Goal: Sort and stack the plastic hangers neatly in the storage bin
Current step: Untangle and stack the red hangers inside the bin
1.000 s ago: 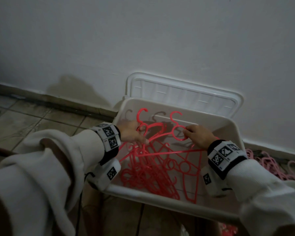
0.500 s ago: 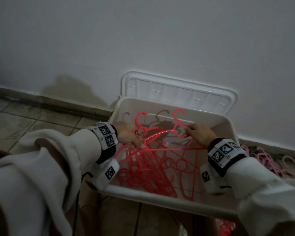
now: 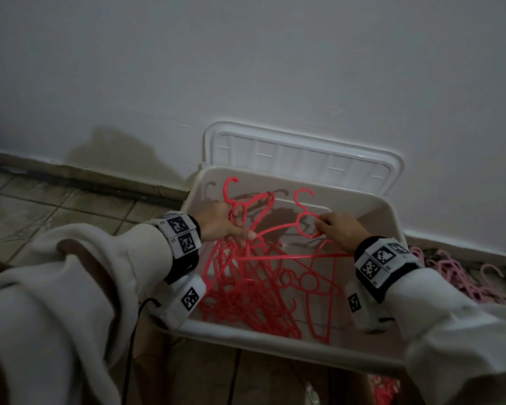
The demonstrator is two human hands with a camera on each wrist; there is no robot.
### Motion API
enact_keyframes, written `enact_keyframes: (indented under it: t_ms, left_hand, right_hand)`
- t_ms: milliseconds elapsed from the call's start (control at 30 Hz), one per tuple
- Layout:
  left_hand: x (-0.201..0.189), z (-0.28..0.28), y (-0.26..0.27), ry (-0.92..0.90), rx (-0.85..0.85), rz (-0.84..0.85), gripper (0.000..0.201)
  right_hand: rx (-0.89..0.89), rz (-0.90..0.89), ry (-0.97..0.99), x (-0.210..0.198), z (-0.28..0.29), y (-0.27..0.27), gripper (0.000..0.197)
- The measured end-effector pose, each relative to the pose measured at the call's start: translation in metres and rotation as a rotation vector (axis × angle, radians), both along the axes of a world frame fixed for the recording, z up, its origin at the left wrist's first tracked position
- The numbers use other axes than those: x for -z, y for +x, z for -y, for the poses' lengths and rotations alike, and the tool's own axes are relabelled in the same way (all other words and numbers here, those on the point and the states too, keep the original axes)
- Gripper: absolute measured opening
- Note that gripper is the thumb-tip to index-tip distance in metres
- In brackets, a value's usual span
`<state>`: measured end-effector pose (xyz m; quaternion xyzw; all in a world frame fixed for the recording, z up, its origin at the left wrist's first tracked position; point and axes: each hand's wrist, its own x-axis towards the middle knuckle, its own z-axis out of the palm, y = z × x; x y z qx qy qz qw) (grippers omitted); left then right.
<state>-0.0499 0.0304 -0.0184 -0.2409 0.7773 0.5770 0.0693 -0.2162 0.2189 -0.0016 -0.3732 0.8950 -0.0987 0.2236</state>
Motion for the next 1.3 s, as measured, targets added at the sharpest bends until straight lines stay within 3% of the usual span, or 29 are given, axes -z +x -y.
enact_keyframes:
  t_ms: [100,167,233,300,400,567,633,767,900,967,1000,1067,1133,1200,1300]
  left_hand:
    - [-0.003,-0.007,-0.001,-0.062,0.010,-0.003,0.046]
    - [-0.007,-0.011,0.001,-0.209,0.037,0.056,0.031]
    - [-0.012,-0.013,0.002,-0.276,0.038,0.083,0.054]
    - [-0.015,-0.011,-0.002,-0.278,0.027,0.113,0.060]
    - [-0.023,-0.012,-0.005,-0.133,-0.030,0.127,0.048]
    - [-0.036,-0.028,-0.006,0.022,0.076,0.014,0.014]
    - [-0.032,-0.030,-0.007,0.043,0.066,-0.018,0.026]
    - [-0.028,-0.024,-0.008,0.110,-0.030,-0.048,0.021]
    - [-0.022,-0.007,-0.009,-0.017,-0.156,-0.072,0.015]
    - [-0.015,0.000,-0.009,-0.070,-0.193,-0.044,0.014]
    - [-0.014,0.002,-0.008,-0.081,-0.212,-0.041,0.011]
    - [-0.013,0.005,-0.007,-0.100,-0.253,-0.061,0.017]
    - [-0.018,0.004,-0.005,-0.094,-0.232,-0.088,0.033]
    - [-0.024,0.000,-0.004,-0.061,-0.240,-0.123,0.017]
    - [-0.030,-0.004,-0.005,-0.025,-0.263,-0.188,0.039]
  right_hand:
    - [-0.029,0.036,-0.014,0.000,0.004,0.008,0.031]
    - [-0.048,0.014,-0.038,-0.001,0.008,0.011,0.033]
    - [-0.080,-0.027,-0.067,-0.005,0.012,0.014,0.035]
    - [-0.132,-0.091,-0.097,-0.007,0.015,0.017,0.030]
    - [-0.265,-0.184,-0.138,-0.009,0.018,0.021,0.026]
    - [-0.460,-0.273,-0.238,-0.005,0.029,0.032,0.058]
    - [-0.511,-0.282,-0.256,-0.001,0.034,0.039,0.069]
    - [-0.392,-0.303,-0.356,-0.001,0.040,0.041,0.050]
    - [-0.190,-0.362,-0.554,-0.002,0.037,0.031,0.037]
    - [-0.009,-0.310,-0.464,0.000,0.037,0.023,0.029]
    - [0.038,-0.274,-0.293,0.001,0.037,0.019,0.026]
    - [-0.045,-0.202,0.105,0.012,0.037,0.014,0.030]
    - [-0.153,-0.044,0.320,0.028,0.038,0.019,0.040]
    - [-0.191,0.122,0.347,0.044,0.042,0.027,0.049]
    - [-0.258,0.148,0.266,0.056,0.051,0.039,0.046]
